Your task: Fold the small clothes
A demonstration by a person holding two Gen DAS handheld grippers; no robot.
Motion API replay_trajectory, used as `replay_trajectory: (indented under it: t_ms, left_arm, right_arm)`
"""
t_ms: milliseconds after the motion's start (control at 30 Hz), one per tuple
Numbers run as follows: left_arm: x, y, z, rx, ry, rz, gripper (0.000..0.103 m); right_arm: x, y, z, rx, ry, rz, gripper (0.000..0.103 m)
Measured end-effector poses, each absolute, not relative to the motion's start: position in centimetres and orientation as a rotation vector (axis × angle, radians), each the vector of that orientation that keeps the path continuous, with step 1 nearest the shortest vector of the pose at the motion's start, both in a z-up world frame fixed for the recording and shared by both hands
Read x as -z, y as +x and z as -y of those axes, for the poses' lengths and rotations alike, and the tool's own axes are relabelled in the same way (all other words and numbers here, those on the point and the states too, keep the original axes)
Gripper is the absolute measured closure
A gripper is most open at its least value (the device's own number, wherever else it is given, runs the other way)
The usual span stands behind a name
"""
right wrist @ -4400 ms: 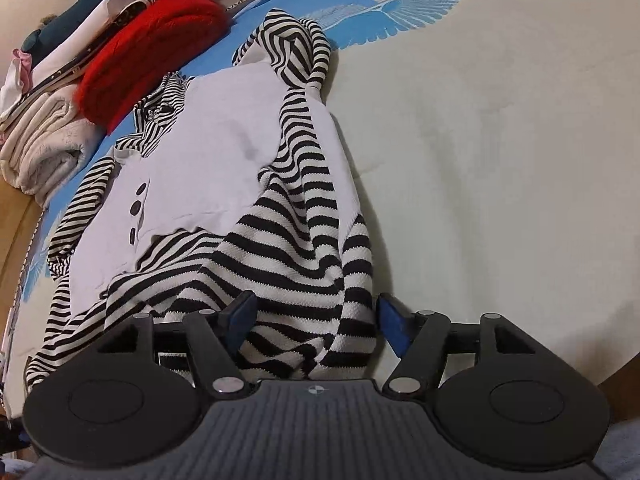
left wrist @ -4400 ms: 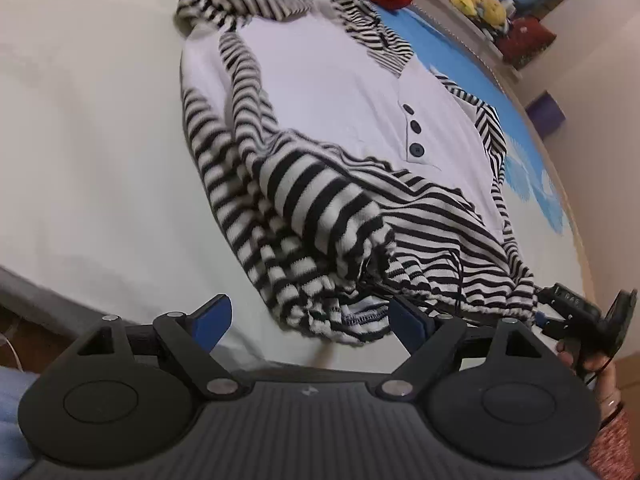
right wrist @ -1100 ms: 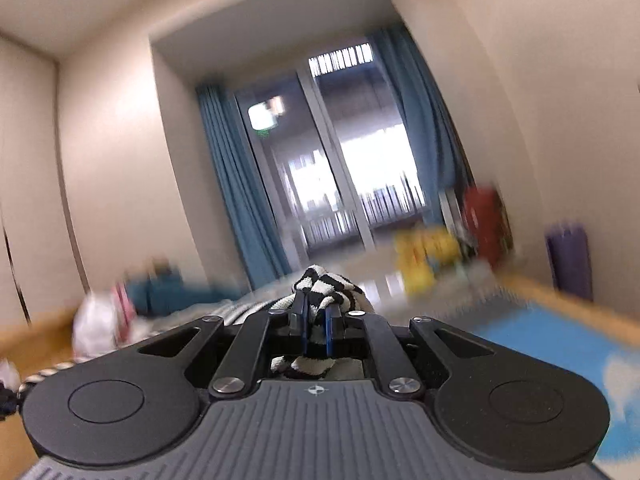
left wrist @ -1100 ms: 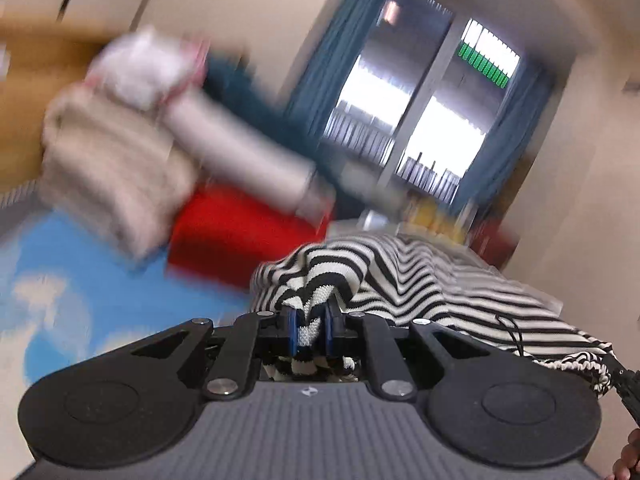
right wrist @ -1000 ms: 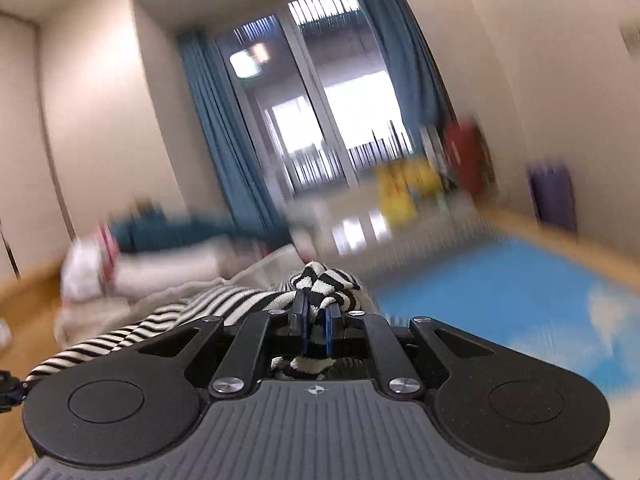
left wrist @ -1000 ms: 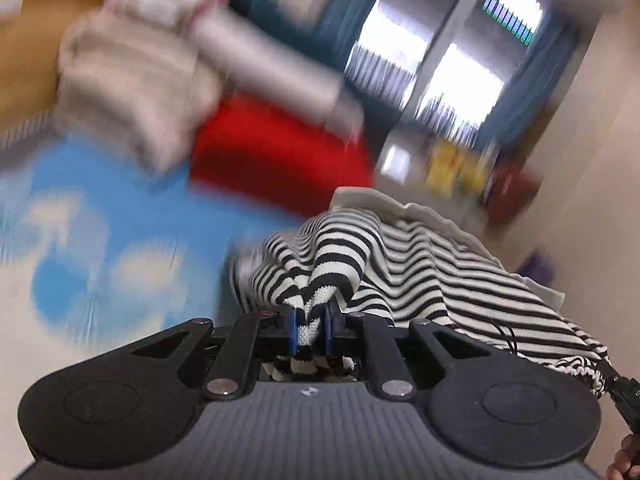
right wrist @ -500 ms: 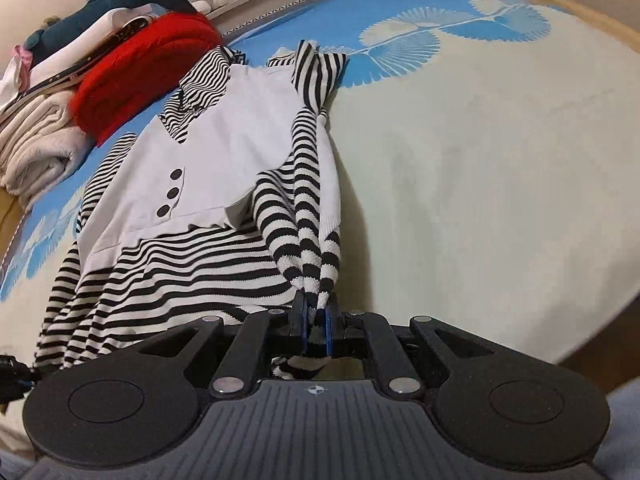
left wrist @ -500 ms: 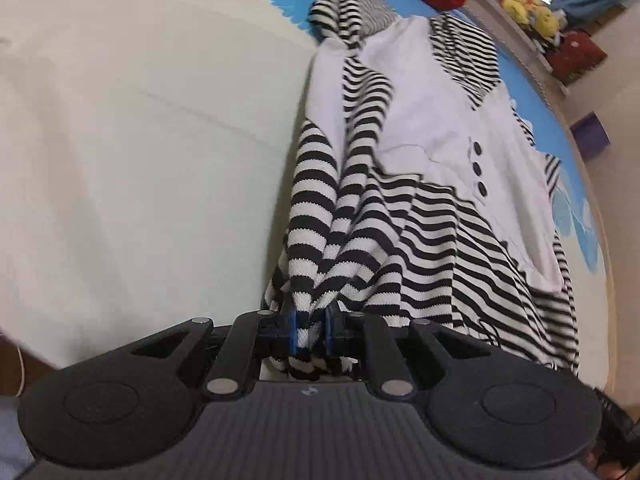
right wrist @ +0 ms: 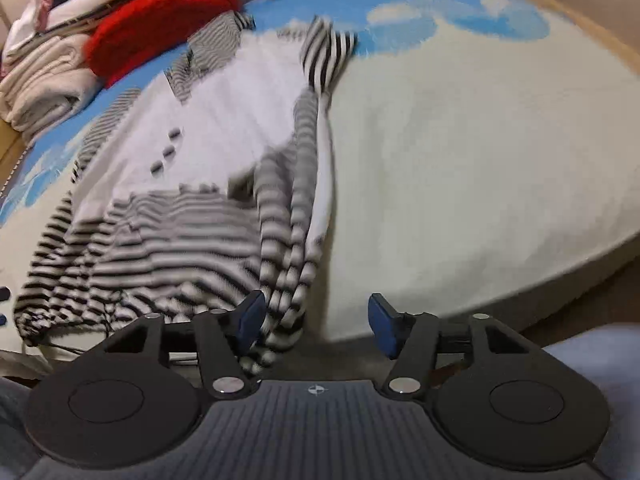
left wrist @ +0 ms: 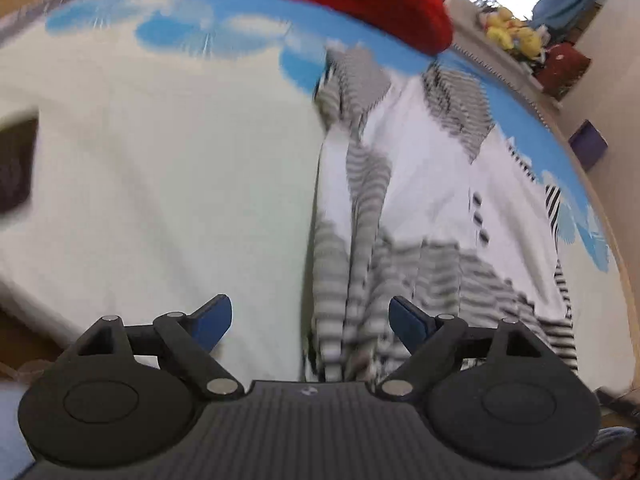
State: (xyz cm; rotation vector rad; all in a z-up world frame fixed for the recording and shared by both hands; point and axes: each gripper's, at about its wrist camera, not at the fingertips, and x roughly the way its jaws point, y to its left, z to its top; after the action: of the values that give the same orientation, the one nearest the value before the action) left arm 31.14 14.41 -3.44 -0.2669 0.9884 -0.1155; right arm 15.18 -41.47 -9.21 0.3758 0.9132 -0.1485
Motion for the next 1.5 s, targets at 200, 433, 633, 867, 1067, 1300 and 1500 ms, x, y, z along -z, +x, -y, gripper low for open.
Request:
replay_trajectory:
  t_ms: [200,433,633,867,1067,1300,1500]
  left_arm:
    - [-2.0,42.2,-12.1,0.086,-0.145,-0.823,0.0]
    - [0.5,57.0,-8.9,0.035,-0.249,-0.802,0.0]
    - [4.9,65.8,-6.9,0.016,-0.271,-0.814,0.0]
    - [10.0,72.4,-5.5,-0.009,-0.405,-0.884,0.0]
    - [12.3,72.6,-5.8,-0.023,-0.387,-0.928,0.0]
    - [11.0,71.3,-7.4,-0.033,-0.389,-0.869,0.0]
    - [10.7,71.0,-9.3,-0.099,-0.464,-0.876,0.0]
  right_arm:
    - [2.0,21.9,47.1,0.18,0.435,-0.707,0.043]
    - [3.1,39.2,53.6,0.34,0.603,-0.603,0.043]
    - [8.8,51.4,58.3,0.397,0.646,-0.676,0.044]
    - [14.1,63.0,58.0,0.305,0.584,-0.778,0.043]
    - [15.4,66.9,54.3,0.278,0.286,-0.832,0.101]
    - [7.0,52.8,66.2,1.089,0.253,-0.536,0.096]
    - [7.3,41.7,73.2,1.185,0.544,-0.533,0.053]
